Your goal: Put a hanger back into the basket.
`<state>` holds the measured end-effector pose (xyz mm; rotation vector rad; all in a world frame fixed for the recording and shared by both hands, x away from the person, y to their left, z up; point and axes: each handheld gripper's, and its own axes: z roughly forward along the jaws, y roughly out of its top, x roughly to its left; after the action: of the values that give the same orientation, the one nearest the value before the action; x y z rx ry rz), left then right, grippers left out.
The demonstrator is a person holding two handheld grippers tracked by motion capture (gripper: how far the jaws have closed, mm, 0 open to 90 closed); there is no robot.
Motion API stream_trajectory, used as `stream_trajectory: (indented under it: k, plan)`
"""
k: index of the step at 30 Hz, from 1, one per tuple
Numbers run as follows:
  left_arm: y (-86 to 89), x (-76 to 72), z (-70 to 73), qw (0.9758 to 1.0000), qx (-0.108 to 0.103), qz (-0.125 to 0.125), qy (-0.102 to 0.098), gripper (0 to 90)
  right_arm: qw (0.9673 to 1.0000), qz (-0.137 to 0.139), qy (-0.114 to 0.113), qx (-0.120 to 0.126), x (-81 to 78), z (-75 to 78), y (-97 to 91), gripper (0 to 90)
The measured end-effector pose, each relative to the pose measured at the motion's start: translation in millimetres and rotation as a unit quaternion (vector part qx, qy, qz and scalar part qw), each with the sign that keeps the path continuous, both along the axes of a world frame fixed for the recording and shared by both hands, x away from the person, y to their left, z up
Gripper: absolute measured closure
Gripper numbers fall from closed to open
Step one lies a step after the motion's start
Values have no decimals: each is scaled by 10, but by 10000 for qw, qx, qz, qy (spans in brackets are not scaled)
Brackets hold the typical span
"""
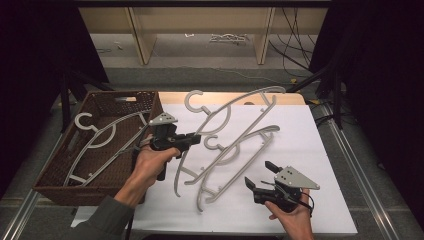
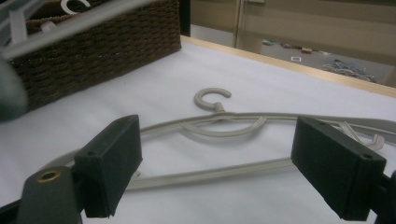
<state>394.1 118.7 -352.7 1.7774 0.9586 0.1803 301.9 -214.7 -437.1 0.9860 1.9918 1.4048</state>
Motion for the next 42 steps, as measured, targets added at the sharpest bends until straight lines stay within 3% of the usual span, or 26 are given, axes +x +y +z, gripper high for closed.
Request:
stream_trajectory:
  k: [9,11,16,28,34,42]
  plan:
    - [259,-21,147,9997,107,204,-76,818,10000,16,15,25,1,1,2,170]
    - [380,-30,194,9996,-23,280,-71,818,10000,48,28,71,8,-8,7,170]
    - [587,-50,273,9990,-57,424,-130,818,10000,39,36,-2,2,-3,3,170]
    - [1086,-19,322,9961,-62,863,-180,818,10000,21,73,8,5,-11,17,171]
    - [1339,29,278,9934,-122,1133,-160,818,9999,37,87,38,10,-18,21,170]
    - [1678,94,221,9873,-173,1573,-152,818,9999,54,102,7,10,-17,20,171]
